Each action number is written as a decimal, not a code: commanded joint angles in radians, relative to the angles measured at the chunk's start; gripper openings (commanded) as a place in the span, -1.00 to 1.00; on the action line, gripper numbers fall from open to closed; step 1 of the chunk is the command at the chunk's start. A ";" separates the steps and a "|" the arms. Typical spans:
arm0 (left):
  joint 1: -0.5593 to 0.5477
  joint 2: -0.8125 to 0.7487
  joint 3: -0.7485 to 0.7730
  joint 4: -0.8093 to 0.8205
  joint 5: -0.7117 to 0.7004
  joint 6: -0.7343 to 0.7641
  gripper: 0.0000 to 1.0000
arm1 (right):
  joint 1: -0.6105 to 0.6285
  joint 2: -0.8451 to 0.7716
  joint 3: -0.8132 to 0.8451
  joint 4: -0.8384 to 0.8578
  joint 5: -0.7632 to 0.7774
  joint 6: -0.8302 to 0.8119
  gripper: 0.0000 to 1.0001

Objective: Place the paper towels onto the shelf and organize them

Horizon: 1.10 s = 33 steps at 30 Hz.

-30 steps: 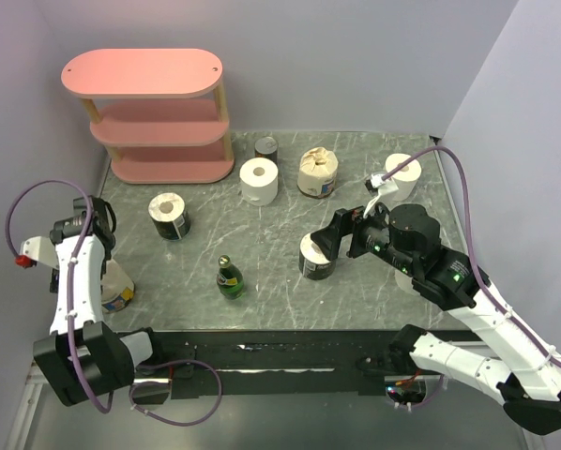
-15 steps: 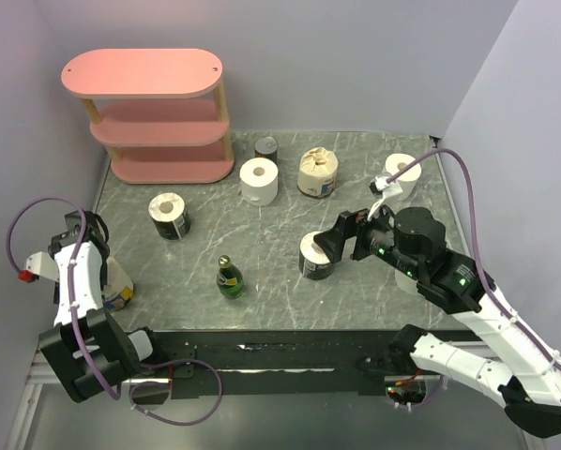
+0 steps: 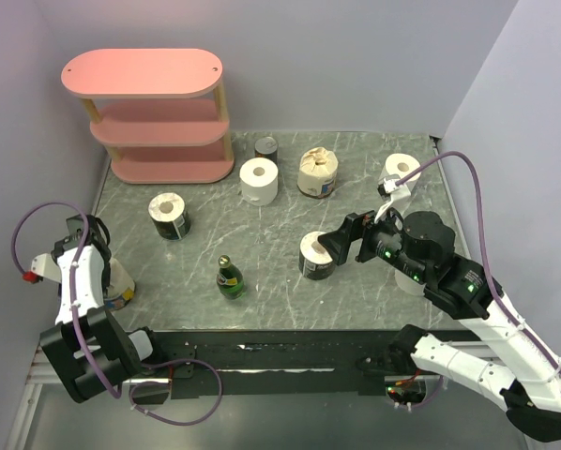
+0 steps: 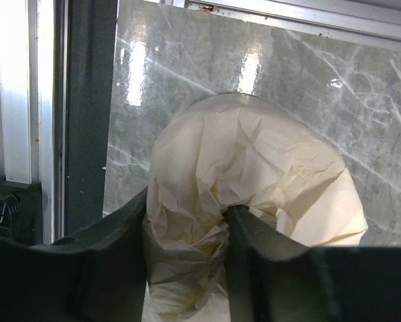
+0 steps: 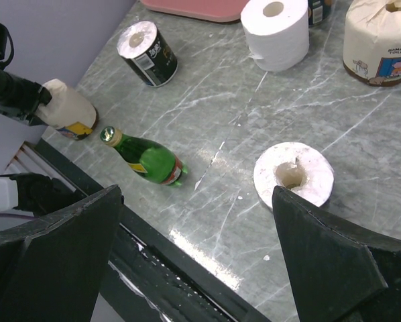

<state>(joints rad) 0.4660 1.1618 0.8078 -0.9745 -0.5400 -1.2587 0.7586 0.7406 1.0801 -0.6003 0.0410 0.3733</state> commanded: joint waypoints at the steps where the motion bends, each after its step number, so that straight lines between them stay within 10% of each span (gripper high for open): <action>1: 0.002 -0.022 -0.006 0.025 0.063 0.056 -0.22 | -0.002 -0.009 0.004 0.004 0.014 0.007 0.99; 15: -0.004 -0.106 0.120 0.277 0.363 0.439 -0.98 | -0.004 -0.003 -0.011 0.020 0.016 0.010 0.99; 20: -0.027 -0.099 0.208 0.437 0.607 0.558 -0.94 | -0.001 -0.001 -0.016 0.033 0.022 0.001 0.99; 33: -0.067 0.278 0.769 0.493 0.610 0.573 -0.82 | -0.002 -0.001 0.033 0.031 0.065 -0.031 0.99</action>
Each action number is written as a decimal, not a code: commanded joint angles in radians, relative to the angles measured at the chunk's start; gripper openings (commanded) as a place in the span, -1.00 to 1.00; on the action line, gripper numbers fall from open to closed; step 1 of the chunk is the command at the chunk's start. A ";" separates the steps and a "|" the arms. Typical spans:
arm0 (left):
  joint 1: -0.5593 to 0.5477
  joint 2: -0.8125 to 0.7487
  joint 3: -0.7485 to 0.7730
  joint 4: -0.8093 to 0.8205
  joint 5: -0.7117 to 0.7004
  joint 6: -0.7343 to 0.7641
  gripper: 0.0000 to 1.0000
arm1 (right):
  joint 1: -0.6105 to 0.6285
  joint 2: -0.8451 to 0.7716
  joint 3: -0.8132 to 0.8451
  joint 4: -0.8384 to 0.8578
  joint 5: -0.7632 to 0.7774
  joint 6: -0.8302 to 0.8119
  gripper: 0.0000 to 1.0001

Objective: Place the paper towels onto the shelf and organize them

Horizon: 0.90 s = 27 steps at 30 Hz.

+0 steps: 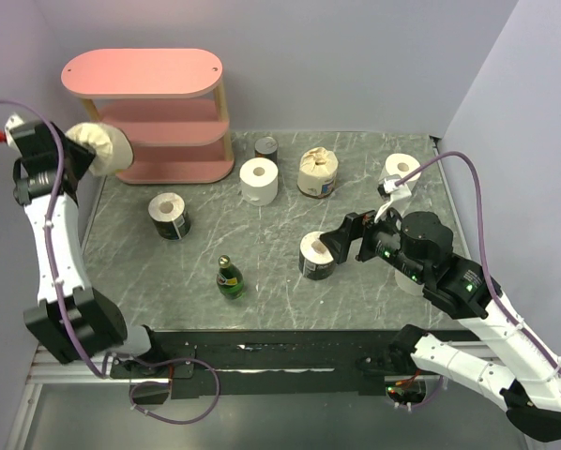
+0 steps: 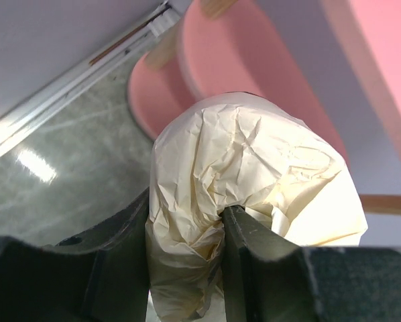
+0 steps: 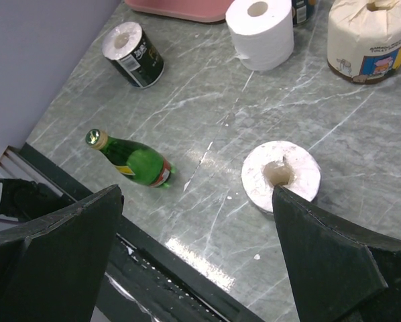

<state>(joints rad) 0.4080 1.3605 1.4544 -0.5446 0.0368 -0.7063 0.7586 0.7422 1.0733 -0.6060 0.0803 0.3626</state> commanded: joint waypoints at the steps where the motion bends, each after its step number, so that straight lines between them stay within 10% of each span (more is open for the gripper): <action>1: -0.009 0.118 0.139 0.070 0.041 0.021 -0.82 | -0.002 0.000 0.048 0.037 0.029 -0.017 0.99; 27: -0.051 0.427 0.460 0.032 0.003 -0.010 -0.61 | -0.004 0.057 0.099 0.080 0.050 -0.042 0.99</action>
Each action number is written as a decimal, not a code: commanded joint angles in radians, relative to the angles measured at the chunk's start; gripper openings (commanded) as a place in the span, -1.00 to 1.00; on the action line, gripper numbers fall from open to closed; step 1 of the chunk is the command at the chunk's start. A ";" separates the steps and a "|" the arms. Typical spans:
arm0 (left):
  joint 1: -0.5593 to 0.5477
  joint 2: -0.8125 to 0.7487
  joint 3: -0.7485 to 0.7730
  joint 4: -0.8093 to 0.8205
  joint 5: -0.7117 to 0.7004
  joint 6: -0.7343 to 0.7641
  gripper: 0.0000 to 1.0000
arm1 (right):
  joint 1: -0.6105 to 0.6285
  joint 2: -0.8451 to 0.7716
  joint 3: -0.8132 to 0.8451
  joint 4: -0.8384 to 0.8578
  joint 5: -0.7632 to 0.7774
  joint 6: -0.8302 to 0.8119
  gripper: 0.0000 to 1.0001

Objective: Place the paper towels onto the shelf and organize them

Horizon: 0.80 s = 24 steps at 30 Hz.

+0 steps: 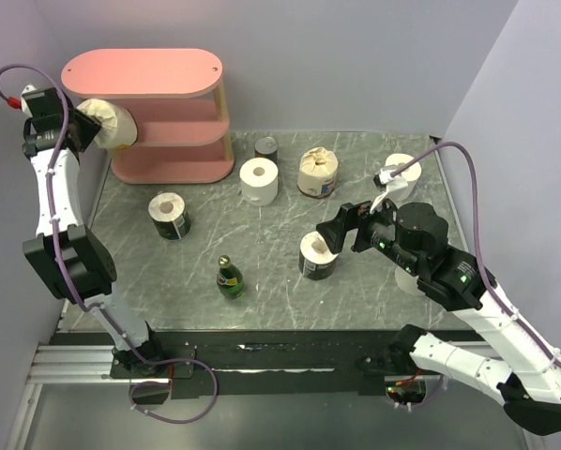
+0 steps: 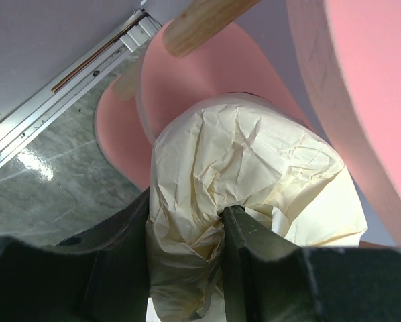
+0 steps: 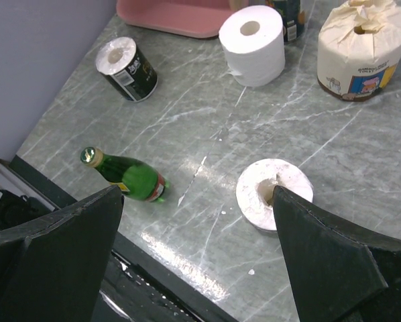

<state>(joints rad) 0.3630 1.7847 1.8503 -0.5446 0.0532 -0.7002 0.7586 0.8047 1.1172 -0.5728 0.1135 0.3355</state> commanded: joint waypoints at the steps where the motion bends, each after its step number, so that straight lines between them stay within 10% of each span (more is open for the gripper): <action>1: -0.007 0.010 0.069 0.029 -0.015 -0.016 -0.60 | -0.002 -0.007 0.056 0.044 0.017 -0.015 0.99; 24: -0.009 0.064 0.076 0.165 0.099 -0.111 -0.12 | -0.002 -0.025 0.047 0.077 0.048 -0.035 0.99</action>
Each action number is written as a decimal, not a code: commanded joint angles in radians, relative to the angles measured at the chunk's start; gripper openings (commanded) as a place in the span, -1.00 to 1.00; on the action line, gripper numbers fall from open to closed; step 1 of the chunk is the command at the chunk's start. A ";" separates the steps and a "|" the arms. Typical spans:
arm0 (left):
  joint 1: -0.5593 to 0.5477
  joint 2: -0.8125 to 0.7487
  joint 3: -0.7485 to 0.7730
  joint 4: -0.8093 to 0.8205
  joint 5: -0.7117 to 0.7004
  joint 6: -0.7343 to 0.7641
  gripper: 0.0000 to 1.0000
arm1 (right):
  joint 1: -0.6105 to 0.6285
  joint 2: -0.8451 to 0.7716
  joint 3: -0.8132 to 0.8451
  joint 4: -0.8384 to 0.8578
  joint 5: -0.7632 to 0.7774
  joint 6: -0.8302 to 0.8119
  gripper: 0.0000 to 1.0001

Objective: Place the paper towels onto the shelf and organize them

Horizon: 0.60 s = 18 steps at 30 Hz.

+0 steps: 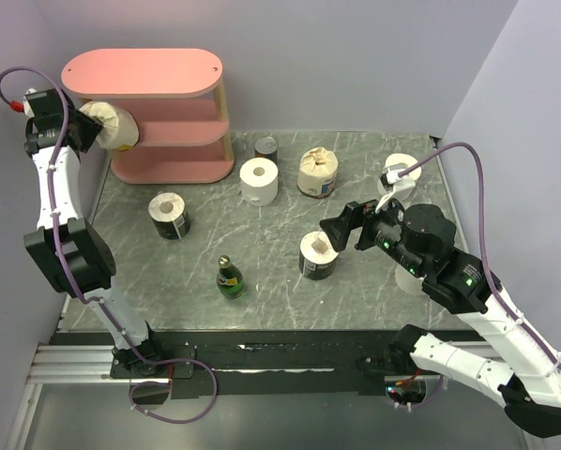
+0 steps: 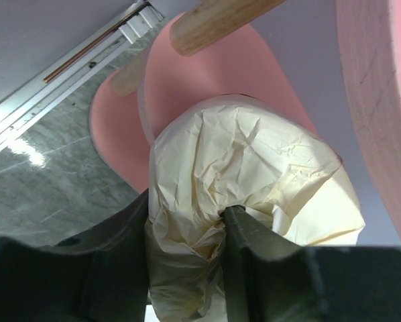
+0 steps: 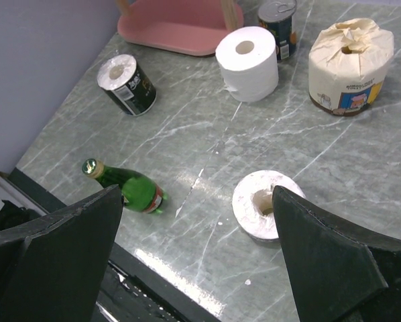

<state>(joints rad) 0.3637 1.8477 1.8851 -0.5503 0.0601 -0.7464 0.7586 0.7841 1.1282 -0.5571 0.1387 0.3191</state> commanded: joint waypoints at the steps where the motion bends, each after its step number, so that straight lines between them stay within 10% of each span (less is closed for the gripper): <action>1: -0.009 -0.002 0.026 0.184 0.108 -0.074 -0.04 | -0.002 -0.003 0.038 0.062 0.022 -0.018 0.99; 18: 0.004 -0.077 -0.058 0.271 0.167 -0.102 0.37 | -0.004 -0.020 0.054 0.040 0.025 -0.012 0.99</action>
<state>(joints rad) 0.3599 1.8446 1.8248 -0.3359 0.1955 -0.8333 0.7586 0.7837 1.1282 -0.5392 0.1482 0.3126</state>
